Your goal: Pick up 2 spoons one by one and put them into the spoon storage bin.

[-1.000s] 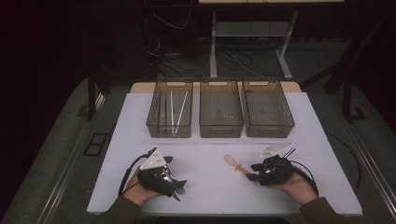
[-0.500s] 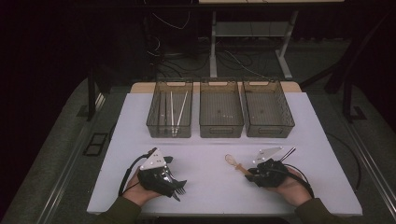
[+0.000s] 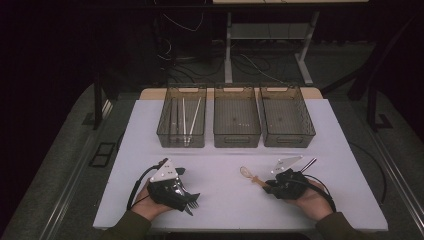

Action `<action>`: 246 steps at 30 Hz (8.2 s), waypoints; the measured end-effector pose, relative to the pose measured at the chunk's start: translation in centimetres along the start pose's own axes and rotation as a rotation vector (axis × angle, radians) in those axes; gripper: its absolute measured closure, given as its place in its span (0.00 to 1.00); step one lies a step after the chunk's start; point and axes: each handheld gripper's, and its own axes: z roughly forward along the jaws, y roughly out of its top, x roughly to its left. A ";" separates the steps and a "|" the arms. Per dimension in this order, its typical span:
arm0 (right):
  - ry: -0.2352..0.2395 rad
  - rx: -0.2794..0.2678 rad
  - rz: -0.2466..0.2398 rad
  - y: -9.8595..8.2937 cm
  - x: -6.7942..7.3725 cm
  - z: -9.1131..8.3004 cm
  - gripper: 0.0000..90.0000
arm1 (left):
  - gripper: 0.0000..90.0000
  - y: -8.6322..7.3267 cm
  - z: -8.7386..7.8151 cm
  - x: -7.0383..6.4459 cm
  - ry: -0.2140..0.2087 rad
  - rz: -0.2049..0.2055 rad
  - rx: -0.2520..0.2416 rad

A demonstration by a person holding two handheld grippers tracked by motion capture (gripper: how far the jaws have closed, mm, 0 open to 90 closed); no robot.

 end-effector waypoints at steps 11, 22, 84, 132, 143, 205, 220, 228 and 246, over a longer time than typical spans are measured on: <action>0.011 -0.035 0.007 0.4 -0.1 -0.6 0.83 | 0.00 -0.1 0.0 0.1 -0.008 -0.001 0.003; 0.029 -0.112 0.042 1.1 -0.9 -1.8 0.83 | 0.00 -0.2 0.2 0.1 -0.020 0.003 0.005; -0.042 -0.440 0.220 10.6 -7.3 -3.2 0.83 | 0.00 -0.1 0.6 -0.2 -0.028 -0.003 0.017; -0.026 -0.300 0.225 13.5 -8.7 0.3 0.60 | 0.01 0.0 0.6 -0.4 -0.037 0.010 0.016; -0.004 -0.328 0.169 9.8 -7.2 -2.8 0.85 | 0.02 0.0 0.6 -0.4 -0.017 0.006 0.017; -0.196 0.057 0.201 -4.1 -8.9 -3.9 1.00 | 0.03 0.0 0.6 -0.6 -0.004 0.004 0.019; -0.162 0.073 0.216 -6.0 -7.3 -5.3 1.00 | 0.04 0.0 0.6 -0.6 -0.005 0.006 0.022; -0.137 0.080 0.203 -6.9 -6.1 -5.9 1.00 | 0.04 0.1 0.6 -0.5 -0.010 -0.005 0.014; 0.003 -0.083 0.196 -5.7 -5.0 -6.0 0.76 | 0.04 0.1 0.6 -0.5 -0.012 -0.005 0.015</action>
